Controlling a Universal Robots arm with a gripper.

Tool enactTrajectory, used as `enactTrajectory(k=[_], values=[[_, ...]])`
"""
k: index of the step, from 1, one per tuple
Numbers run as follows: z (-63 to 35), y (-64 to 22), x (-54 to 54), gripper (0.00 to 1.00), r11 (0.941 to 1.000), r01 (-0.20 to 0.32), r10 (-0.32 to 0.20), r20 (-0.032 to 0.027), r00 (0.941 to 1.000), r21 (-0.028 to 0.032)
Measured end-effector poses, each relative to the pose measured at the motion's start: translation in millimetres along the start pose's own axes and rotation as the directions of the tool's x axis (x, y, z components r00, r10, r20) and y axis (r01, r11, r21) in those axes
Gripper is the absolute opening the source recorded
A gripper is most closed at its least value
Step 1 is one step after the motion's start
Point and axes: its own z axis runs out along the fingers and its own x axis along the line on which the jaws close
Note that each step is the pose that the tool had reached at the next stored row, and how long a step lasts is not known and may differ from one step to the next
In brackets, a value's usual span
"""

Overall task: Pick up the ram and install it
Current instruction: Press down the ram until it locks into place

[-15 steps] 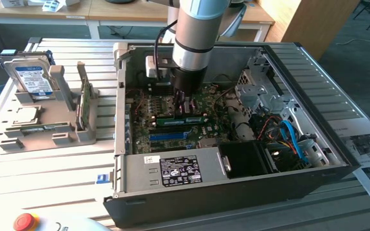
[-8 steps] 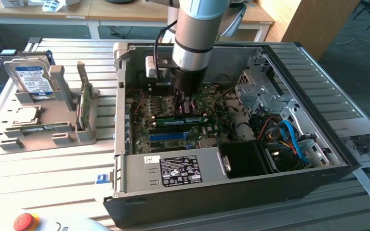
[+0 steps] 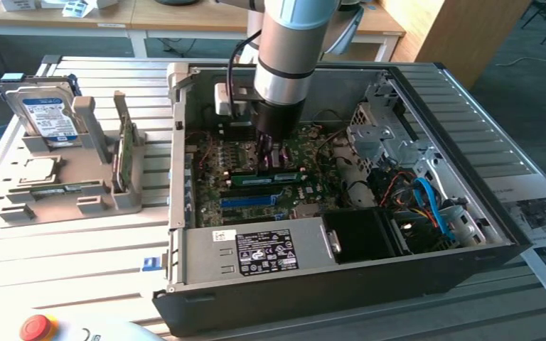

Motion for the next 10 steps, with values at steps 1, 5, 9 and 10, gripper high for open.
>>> enactTrajectory(k=[1, 5, 9, 10], values=[[0.1, 0.0, 0.0, 0.11, 1.0, 0.0, 0.0, 0.0, 1.0, 0.0], [0.2, 0.1, 0.1, 0.11, 1.0, 0.0, 0.0, 0.0001, 1.0, 0.0], [0.3, 0.1, 0.2, 0.11, 1.0, 0.0, 0.0, 0.0, 1.0, 0.0], [0.2, 0.2, 0.2, 0.11, 1.0, 0.0, 0.0, 0.0001, 1.0, 0.0]])
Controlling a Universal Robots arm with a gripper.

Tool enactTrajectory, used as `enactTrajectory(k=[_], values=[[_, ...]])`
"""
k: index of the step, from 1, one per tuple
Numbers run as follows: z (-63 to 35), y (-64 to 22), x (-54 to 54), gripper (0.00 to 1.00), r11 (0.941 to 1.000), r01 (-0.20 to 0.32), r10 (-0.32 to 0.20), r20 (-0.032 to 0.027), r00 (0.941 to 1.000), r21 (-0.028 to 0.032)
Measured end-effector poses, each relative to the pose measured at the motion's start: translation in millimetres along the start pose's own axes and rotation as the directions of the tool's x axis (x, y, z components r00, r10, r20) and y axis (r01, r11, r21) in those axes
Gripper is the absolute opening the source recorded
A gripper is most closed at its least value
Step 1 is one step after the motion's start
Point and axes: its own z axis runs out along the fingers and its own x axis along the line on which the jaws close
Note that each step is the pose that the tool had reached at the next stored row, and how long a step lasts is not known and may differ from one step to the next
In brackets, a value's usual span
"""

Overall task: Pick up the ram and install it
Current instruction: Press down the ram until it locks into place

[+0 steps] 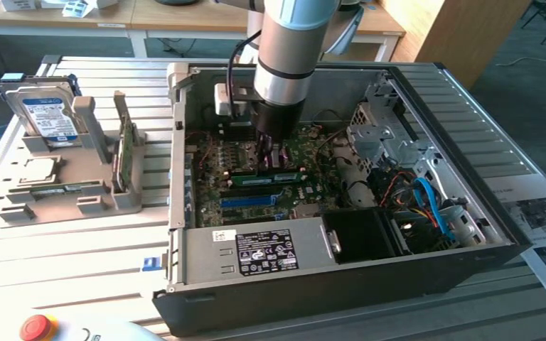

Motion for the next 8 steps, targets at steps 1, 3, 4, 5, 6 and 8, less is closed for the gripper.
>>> enactTrajectory(k=[1, 3, 4, 5, 6, 8], values=[[-0.2, 0.0, 0.0, 0.11, 1.0, 0.0, 0.0, 0.0002, 1.0, 0.0001], [-0.9, 0.0, -0.1, 0.11, 1.0, 0.0, 0.0, 0.0007, 1.0, 0.0002], [-1.6, 0.1, -0.1, 0.11, 1.0, 0.0, 0.0, 0.0004, 1.0, -0.0001], [-2.5, 0.1, 0.0, 0.11, 1.0, 0.0, 0.0, 0.0, 1.0, -0.0005], [-3.3, 0.1, 0.0, 0.11, 1.0, 0.0, 0.0, 0.0001, 1.0, -0.0008], [-5.3, 0.3, 0.0, 0.11, 1.0, 0.0, 0.0, -0.0001, 1.0, -0.0016]])
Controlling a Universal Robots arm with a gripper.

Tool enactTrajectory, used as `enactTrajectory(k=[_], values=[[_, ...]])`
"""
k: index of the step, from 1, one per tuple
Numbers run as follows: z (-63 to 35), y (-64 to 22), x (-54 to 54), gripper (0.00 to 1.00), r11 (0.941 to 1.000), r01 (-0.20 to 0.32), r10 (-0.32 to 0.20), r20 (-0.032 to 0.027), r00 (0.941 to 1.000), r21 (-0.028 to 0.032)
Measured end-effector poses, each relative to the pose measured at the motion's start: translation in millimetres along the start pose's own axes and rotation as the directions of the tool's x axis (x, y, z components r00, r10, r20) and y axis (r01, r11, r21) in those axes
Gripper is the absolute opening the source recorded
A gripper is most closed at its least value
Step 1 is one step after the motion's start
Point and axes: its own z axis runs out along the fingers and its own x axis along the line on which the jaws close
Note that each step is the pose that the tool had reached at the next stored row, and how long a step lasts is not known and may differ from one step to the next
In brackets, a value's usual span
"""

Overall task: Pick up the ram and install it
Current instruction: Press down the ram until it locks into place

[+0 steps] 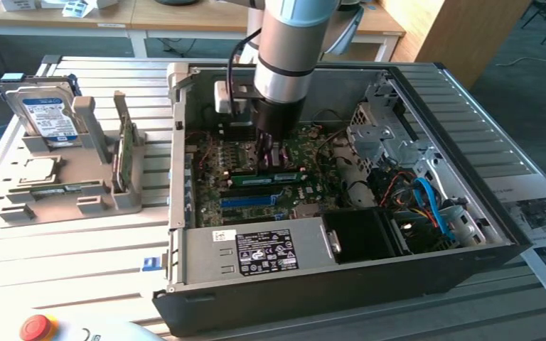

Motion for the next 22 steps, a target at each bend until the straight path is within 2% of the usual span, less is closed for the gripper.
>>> enactTrajectory(k=[12, 22], values=[[-19.4, 0.9, -0.1, 0.11, 1.0, 0.0, 0.0, 0.0, 1.0, -0.0059], [-40.2, 1.9, -0.1, 0.11, 0.9999, 0.0, 0.0, -0.0001, 1.0, -0.0145]])
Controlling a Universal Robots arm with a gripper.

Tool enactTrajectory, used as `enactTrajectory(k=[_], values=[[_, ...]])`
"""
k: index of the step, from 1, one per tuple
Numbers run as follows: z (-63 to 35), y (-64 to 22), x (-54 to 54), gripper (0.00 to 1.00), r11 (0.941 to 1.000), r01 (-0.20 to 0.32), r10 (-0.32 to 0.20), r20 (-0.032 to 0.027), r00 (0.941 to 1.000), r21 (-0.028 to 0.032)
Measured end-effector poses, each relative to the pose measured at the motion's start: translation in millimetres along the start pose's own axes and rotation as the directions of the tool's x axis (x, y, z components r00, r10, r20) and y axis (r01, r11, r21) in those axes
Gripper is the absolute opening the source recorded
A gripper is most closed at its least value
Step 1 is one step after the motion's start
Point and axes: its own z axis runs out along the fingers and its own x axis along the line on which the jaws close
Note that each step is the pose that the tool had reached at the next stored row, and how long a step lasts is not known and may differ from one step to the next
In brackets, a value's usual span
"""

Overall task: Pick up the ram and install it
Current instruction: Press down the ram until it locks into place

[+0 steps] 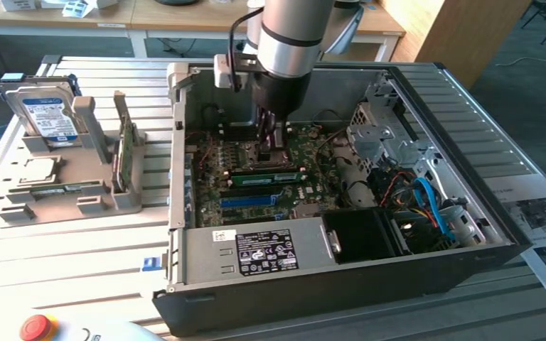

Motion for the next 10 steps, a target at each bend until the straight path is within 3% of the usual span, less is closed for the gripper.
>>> enactTrajectory(k=[10], values=[[-18.6, 1.2, 0.0, 0.11, 0.9999, 0.0, 0.0, -0.0002, 1.0, -0.0115]])
